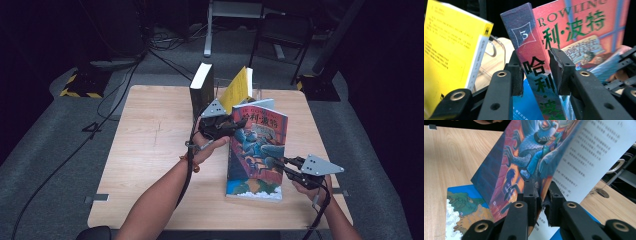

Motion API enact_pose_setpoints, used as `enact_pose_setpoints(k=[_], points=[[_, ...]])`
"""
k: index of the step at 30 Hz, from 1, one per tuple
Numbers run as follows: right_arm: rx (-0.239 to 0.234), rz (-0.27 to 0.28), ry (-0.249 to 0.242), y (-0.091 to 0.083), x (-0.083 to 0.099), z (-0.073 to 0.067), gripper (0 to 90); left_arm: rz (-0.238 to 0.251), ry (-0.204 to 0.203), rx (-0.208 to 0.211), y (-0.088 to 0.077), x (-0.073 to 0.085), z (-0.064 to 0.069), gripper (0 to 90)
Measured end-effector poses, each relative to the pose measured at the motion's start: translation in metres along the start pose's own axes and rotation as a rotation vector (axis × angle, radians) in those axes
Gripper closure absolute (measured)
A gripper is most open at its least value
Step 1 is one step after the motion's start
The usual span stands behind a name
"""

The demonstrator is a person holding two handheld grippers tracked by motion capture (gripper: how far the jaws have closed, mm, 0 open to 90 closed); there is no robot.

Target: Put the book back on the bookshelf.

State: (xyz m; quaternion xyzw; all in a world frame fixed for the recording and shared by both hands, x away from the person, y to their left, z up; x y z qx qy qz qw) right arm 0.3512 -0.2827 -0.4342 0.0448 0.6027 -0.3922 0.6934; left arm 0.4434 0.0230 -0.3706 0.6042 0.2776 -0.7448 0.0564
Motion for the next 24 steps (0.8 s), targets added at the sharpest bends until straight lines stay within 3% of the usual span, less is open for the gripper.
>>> enact_pose_setpoints(k=[3,7,11,15,18,24], points=[[0.000,-0.007,0.009,0.001,-0.001,0.001,79.5,0.027,0.028,-0.003,-0.004,-0.003,0.007,67.6],[0.013,-0.028,0.017,0.004,-0.002,0.002,79.9,0.057,0.103,0.002,-0.011,-0.008,0.021,70.2],[0.041,-0.056,0.053,0.007,0.000,0.008,79.6,0.073,0.140,0.017,-0.015,-0.006,0.030,71.5],[0.059,-0.060,0.073,0.009,0.000,0.011,75.4,0.084,0.152,0.030,-0.019,-0.002,0.035,71.7],[0.107,-0.038,0.134,0.007,-0.002,0.017,68.8,0.094,0.171,0.059,-0.023,0.002,0.039,72.3],[0.151,0.016,0.178,0.000,-0.006,0.026,65.2,0.098,0.219,0.076,-0.027,0.006,0.049,72.5]])
Point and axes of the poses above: each handheld gripper's, and its own axes: y roughly forward along the jaws, x roughly out of its underside, z roughly to its right, the point moved 1 cm from there along y, roughly forward along the jaws, and after that the axes turned 5 degrees about -z, right-handed, at the moved point
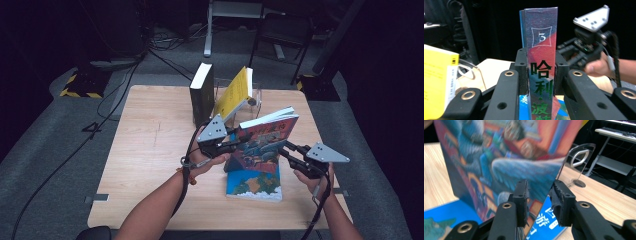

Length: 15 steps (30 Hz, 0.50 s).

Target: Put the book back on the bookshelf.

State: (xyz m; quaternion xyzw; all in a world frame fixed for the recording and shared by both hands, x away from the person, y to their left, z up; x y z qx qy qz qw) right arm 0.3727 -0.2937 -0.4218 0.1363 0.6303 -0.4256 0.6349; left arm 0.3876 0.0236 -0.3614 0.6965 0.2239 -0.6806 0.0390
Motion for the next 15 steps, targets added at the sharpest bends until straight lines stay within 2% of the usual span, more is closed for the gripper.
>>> enact_pose_setpoints(k=[4,7,10,15], points=[[0.008,-0.004,-0.003,0.002,-0.003,-0.001,63.9,0.000,0.004,0.005,-0.001,0.003,0.003,71.8],[0.005,0.001,-0.012,0.003,-0.005,-0.002,65.6,-0.028,0.007,0.002,0.004,0.009,0.005,67.6],[-0.004,0.006,-0.016,0.003,-0.005,-0.003,66.2,-0.032,0.002,0.011,0.007,0.012,0.006,66.7],[-0.015,0.017,-0.008,0.003,-0.005,-0.002,65.9,-0.064,0.024,0.001,0.016,0.013,0.011,56.8]])
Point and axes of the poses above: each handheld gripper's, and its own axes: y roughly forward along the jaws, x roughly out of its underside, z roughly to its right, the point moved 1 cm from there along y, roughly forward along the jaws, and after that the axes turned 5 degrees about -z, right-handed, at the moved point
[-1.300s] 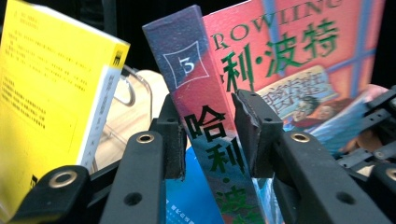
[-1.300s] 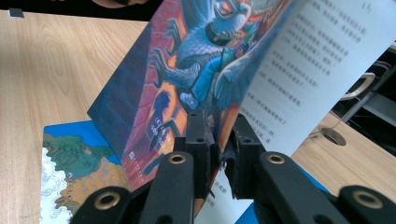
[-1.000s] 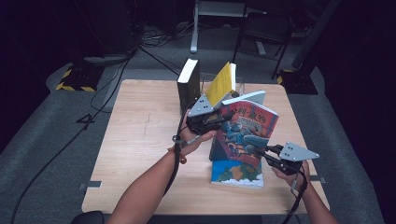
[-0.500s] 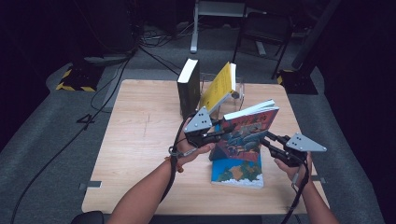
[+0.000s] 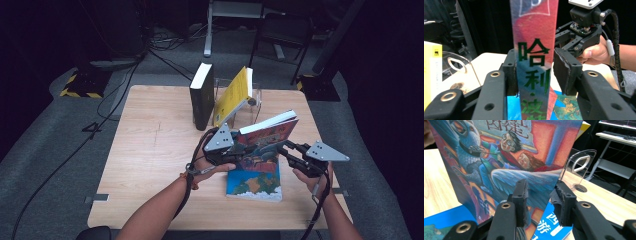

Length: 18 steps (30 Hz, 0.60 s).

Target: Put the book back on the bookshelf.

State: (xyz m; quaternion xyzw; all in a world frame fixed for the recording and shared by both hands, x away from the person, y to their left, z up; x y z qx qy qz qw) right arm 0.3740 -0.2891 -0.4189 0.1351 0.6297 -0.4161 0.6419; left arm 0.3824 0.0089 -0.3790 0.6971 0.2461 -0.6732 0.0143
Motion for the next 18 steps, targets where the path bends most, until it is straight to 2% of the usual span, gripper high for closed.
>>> enact_pose_setpoints(k=[5,8,12,18], points=[[-0.013,0.013,-0.005,-0.001,0.000,0.000,65.3,-0.056,0.021,-0.008,0.008,0.005,0.003,58.0],[-0.004,0.006,-0.007,-0.001,0.000,-0.001,63.2,-0.061,0.025,0.001,0.009,0.009,0.005,68.4],[-0.001,0.003,-0.009,-0.001,0.000,-0.001,62.8,-0.069,0.047,-0.022,0.011,0.009,0.009,71.1],[-0.006,0.002,-0.010,-0.002,-0.001,-0.003,59.4,-0.056,0.012,-0.033,0.009,0.011,0.005,73.4]])
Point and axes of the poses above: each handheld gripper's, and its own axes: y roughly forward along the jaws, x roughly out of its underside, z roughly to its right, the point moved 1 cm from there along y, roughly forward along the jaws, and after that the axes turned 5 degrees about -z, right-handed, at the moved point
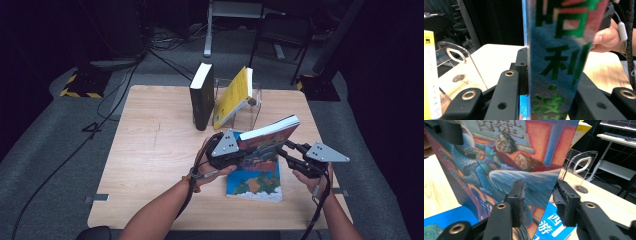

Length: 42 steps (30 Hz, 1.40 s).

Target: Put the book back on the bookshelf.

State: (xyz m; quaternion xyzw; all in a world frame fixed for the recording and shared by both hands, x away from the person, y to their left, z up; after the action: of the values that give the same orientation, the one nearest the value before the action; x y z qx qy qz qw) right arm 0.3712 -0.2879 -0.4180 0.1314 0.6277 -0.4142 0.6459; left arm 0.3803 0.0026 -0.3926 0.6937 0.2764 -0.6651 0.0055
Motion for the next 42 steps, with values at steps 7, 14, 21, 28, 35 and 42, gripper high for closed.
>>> enact_pose_setpoints(k=[7,14,21,28,35,42], points=[[-0.004,-0.001,-0.003,-0.001,0.000,-0.001,56.2,-0.010,0.022,-0.013,0.000,-0.002,0.003,73.5],[-0.001,-0.012,0.005,-0.001,0.002,0.000,55.2,-0.011,0.015,-0.028,0.001,-0.003,0.002,73.6],[0.012,-0.017,0.014,-0.004,0.003,0.003,53.2,-0.011,-0.016,-0.118,-0.003,-0.007,-0.009,73.8],[0.025,-0.022,0.041,-0.008,0.009,0.007,53.2,0.002,-0.075,-0.252,-0.012,-0.011,-0.036,73.8],[0.031,-0.032,0.050,-0.009,0.013,0.010,53.2,-0.021,-0.096,-0.351,-0.008,-0.021,-0.053,73.8],[0.030,-0.044,0.059,-0.008,0.018,0.010,53.2,-0.029,-0.104,-0.404,0.009,-0.032,-0.057,73.8]])
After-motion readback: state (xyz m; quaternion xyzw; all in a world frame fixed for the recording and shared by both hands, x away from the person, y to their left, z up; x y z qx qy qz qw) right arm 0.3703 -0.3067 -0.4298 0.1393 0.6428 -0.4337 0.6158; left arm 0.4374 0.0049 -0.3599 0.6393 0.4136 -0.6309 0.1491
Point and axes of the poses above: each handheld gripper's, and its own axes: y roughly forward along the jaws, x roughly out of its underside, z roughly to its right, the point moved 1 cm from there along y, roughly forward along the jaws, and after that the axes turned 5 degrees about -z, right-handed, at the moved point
